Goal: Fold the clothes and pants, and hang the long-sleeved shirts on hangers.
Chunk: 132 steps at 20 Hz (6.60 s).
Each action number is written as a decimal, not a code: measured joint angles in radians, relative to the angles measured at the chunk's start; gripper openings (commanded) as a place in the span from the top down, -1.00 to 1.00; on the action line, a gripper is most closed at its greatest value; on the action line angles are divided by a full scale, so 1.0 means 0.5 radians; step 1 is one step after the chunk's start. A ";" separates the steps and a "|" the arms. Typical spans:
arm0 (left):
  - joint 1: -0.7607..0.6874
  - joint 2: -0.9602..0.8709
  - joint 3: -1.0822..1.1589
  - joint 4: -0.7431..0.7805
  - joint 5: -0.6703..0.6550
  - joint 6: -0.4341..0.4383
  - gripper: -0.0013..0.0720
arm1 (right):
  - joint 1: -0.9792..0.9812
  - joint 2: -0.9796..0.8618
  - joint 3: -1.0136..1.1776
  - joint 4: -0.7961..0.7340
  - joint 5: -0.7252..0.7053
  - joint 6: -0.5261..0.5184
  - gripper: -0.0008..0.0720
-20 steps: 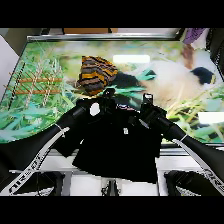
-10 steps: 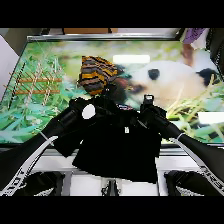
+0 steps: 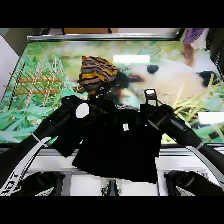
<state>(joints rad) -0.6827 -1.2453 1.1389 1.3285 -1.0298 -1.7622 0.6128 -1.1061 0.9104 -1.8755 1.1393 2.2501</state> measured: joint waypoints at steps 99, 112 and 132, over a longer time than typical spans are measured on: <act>0.243 0.031 0.398 0.000 -0.429 0.054 -0.91 | -0.275 0.052 0.488 0.582 0.609 -0.648 0.93; 1.290 -0.513 0.500 0.961 -0.073 0.091 -0.91 | -0.275 0.052 0.488 0.581 0.609 -0.648 0.93; 1.595 -1.469 0.995 1.357 0.070 0.089 0.53 | -0.275 0.052 0.488 0.581 0.610 -0.649 0.93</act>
<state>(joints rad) 0.1146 -1.9797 1.6363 2.0071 -0.9947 -1.7176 0.4755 -1.0801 1.1545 -1.5848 1.4441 1.9259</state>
